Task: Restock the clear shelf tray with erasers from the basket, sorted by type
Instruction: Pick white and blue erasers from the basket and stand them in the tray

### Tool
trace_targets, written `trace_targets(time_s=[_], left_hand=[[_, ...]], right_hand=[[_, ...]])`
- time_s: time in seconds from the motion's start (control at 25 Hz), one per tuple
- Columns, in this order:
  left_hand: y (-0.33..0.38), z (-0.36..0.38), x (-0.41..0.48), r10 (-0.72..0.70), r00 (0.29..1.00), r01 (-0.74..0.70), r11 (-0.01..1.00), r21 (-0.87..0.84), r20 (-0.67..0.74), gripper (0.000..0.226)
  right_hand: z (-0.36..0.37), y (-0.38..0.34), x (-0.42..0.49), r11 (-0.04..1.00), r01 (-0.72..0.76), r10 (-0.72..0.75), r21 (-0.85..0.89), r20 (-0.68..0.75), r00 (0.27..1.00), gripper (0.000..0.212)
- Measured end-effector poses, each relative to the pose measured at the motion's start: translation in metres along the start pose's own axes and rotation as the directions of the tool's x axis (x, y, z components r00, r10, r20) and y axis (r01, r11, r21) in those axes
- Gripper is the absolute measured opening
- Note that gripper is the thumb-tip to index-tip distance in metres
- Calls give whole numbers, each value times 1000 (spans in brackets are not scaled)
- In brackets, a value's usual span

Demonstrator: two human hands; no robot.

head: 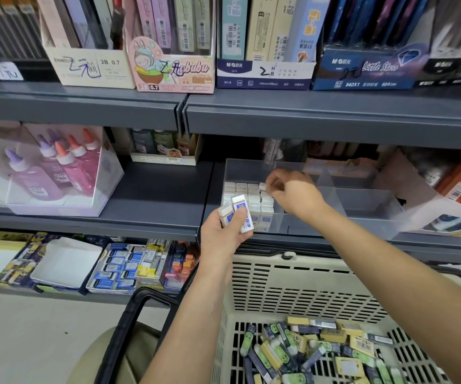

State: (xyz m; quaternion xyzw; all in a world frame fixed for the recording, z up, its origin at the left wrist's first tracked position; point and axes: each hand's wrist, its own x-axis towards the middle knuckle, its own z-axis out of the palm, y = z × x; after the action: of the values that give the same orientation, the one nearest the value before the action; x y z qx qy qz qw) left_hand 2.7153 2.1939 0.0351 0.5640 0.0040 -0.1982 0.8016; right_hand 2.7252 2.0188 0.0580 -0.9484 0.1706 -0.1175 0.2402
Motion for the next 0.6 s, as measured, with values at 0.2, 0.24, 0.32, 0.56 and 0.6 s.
trace_targets(time_s=[0.2,0.24,0.32,0.56,0.6], left_hand=[[-1,1,-1,-9,1000,10,1000,18,-4,9],[-1,1,-1,-11,1000,11,1000,20,-5,9],[0,1,0,-13,1000,13,1000,24,-7,11],[0,1,-1,-17,1000,17,999,38,0,19],[0,1,0,-20,1000,20,999,42,6,18]], right_hand=[[-1,7,-3,1000,-2,2,-1,-65,998,9],[-3,8,-3,1000,-7,7,-4,-63,998,8],[-3,6,-4,1000,-3,2,-18,-50,999,7],[-3,-2,-5,997,-22,24,-72,35,999,16],[-5,-2,-5,995,-20,25,-98,50,998,19]])
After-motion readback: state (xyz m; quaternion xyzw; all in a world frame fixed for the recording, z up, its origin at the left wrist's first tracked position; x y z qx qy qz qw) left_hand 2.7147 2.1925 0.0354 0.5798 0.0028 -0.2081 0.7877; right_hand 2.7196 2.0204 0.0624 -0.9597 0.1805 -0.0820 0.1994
